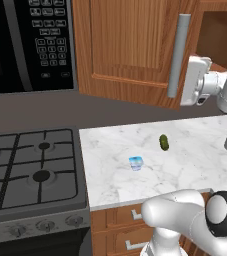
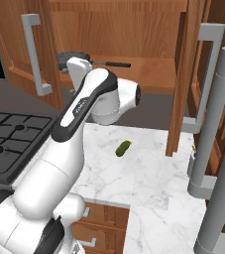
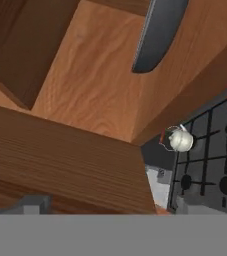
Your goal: Pick the pan from the cabinet and place it on the stove. Then turn on the stove burner for the pan.
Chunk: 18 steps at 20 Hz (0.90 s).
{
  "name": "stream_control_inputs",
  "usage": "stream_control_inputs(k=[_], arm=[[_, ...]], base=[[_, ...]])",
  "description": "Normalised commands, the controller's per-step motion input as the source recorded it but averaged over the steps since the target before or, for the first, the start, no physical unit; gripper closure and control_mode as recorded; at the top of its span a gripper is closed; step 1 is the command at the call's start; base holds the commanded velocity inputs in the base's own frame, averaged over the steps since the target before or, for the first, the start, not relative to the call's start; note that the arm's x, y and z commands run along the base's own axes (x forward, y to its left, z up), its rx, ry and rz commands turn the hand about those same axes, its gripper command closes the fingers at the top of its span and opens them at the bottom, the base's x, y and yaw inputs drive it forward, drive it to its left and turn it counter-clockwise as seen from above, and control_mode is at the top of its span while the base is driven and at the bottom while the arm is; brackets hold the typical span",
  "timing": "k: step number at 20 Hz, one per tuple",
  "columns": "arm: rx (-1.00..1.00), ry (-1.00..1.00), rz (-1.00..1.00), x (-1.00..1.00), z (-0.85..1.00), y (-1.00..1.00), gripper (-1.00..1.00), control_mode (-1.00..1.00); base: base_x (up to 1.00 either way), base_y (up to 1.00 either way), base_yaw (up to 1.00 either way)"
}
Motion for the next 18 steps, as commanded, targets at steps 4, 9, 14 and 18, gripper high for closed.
stream_control_inputs(k=[4,9,14,18], arm=[[0.00,0.00,0.14,-0.64,0.00,0.36,-1.00,-1.00],[0.00,0.00,0.16,-0.67,0.00,0.36,-1.00,-1.00],[0.00,0.00,0.15,-0.55,0.00,0.44,-1.00,-1.00],[0.00,0.01,0.14,-0.45,0.00,0.51,-1.00,-1.00]], base=[[0.00,0.00,0.00],[0.00,0.00,0.00],[0.00,0.00,0.00],[0.00,0.00,0.00]])
